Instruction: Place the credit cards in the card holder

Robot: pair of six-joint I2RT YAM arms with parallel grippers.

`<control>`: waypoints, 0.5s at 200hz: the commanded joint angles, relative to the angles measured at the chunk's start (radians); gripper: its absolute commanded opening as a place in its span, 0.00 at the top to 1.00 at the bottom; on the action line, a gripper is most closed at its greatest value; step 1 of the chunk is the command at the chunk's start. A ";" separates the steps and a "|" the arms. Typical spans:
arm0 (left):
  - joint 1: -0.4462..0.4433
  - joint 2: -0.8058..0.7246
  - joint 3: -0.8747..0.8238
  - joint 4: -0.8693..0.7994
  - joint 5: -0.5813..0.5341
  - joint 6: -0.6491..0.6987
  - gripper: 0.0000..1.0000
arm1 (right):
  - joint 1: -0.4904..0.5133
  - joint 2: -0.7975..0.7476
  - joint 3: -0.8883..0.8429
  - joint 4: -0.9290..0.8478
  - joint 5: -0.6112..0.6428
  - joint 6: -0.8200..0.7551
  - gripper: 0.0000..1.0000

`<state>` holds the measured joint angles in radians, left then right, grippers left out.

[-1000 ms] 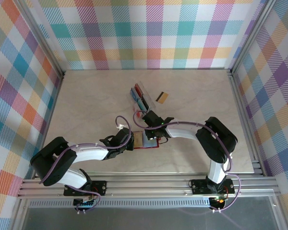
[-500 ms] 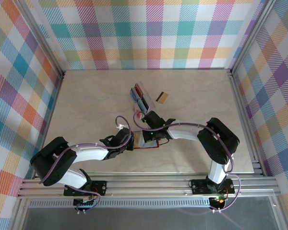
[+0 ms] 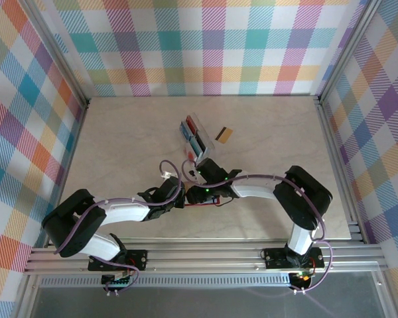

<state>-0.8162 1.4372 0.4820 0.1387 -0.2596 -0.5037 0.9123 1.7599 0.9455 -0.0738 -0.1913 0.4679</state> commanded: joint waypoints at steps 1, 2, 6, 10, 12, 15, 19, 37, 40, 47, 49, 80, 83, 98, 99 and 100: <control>-0.011 0.007 -0.003 -0.037 0.047 0.004 1.00 | 0.020 -0.037 -0.040 0.042 -0.022 0.046 0.52; -0.011 0.007 -0.003 -0.037 0.048 0.004 1.00 | 0.021 -0.037 -0.042 0.042 -0.021 0.047 0.52; -0.010 0.007 -0.003 -0.037 0.048 0.004 1.00 | 0.023 -0.039 -0.048 0.045 -0.015 0.050 0.51; -0.012 0.004 -0.003 -0.037 0.048 0.005 1.00 | 0.025 -0.041 -0.054 0.048 -0.009 0.056 0.50; -0.011 0.003 -0.005 -0.037 0.048 0.004 1.00 | 0.025 -0.041 -0.057 0.050 -0.007 0.059 0.49; -0.011 0.003 -0.005 -0.037 0.048 0.005 1.00 | 0.026 -0.042 -0.062 0.051 -0.001 0.063 0.49; -0.010 0.002 -0.005 -0.037 0.047 0.004 1.00 | 0.028 -0.042 -0.067 0.051 0.004 0.068 0.48; -0.011 0.001 -0.005 -0.037 0.047 0.002 1.00 | 0.031 -0.044 -0.085 0.059 0.029 0.079 0.43; -0.010 0.001 -0.006 -0.036 0.047 0.002 1.00 | 0.031 -0.044 -0.086 0.058 0.029 0.079 0.43; -0.011 0.001 -0.004 -0.036 0.051 0.001 1.00 | 0.031 -0.040 -0.081 0.053 0.036 0.077 0.42; -0.010 0.000 -0.005 -0.035 0.051 0.002 1.00 | 0.031 -0.039 -0.079 0.052 0.037 0.076 0.42; -0.010 -0.014 -0.011 -0.037 0.059 -0.001 1.00 | 0.031 -0.012 -0.014 0.007 0.057 0.052 0.40; -0.010 -0.019 -0.011 -0.038 0.060 -0.003 1.00 | 0.031 -0.010 -0.005 -0.001 0.060 0.050 0.40; -0.008 -0.051 -0.014 -0.056 0.046 -0.009 0.99 | 0.031 0.000 0.024 -0.014 0.064 0.043 0.41; -0.008 -0.054 -0.014 -0.058 0.044 -0.010 0.99 | 0.031 0.000 0.026 -0.014 0.063 0.042 0.41; -0.008 -0.056 -0.014 -0.059 0.042 -0.009 0.99 | 0.031 0.000 0.027 -0.014 0.063 0.042 0.42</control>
<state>-0.8158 1.4261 0.4812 0.1303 -0.2409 -0.5087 0.9360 1.7302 0.9112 -0.0612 -0.1577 0.5144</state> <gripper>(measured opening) 0.043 0.593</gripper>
